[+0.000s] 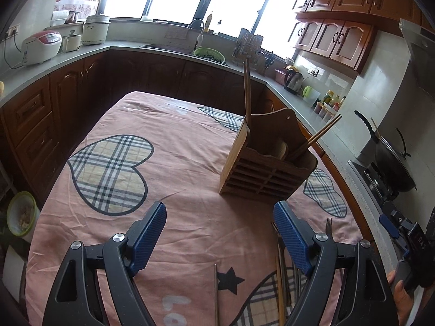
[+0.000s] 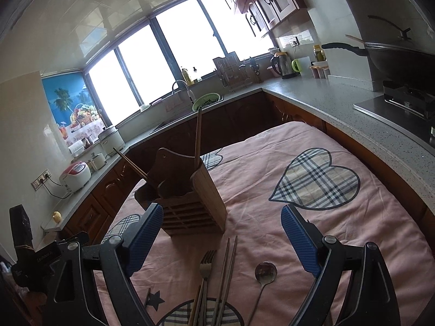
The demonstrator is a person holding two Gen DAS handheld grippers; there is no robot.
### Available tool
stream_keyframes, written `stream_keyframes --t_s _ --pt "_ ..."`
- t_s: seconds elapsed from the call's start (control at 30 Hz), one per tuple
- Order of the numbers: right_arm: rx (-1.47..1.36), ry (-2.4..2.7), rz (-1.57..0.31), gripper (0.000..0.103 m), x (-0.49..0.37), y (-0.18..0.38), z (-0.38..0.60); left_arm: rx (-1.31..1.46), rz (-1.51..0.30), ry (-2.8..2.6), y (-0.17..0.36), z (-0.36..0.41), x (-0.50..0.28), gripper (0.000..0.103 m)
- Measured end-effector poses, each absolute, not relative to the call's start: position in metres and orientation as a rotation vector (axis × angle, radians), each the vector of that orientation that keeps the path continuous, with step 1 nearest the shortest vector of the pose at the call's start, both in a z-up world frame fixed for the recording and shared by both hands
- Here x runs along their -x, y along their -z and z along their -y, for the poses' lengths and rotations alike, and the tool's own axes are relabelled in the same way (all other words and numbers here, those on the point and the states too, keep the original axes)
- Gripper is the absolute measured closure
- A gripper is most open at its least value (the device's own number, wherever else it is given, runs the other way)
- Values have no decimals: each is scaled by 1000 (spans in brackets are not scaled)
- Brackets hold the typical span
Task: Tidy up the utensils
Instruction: 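Move both tools back toward the forks, spoons and chopsticks on the cloth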
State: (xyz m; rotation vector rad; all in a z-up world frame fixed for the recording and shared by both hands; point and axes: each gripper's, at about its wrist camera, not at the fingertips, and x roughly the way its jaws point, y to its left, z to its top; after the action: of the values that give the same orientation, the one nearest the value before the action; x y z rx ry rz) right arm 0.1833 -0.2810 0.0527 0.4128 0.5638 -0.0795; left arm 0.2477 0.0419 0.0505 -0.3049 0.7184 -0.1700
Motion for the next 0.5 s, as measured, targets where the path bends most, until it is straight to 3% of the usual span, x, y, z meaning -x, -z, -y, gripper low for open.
stream_keyframes --t_s 0.5 --pt "-393 84 -644 13 -154 -22 266 271 -807 157 -31 -31 -221 22"
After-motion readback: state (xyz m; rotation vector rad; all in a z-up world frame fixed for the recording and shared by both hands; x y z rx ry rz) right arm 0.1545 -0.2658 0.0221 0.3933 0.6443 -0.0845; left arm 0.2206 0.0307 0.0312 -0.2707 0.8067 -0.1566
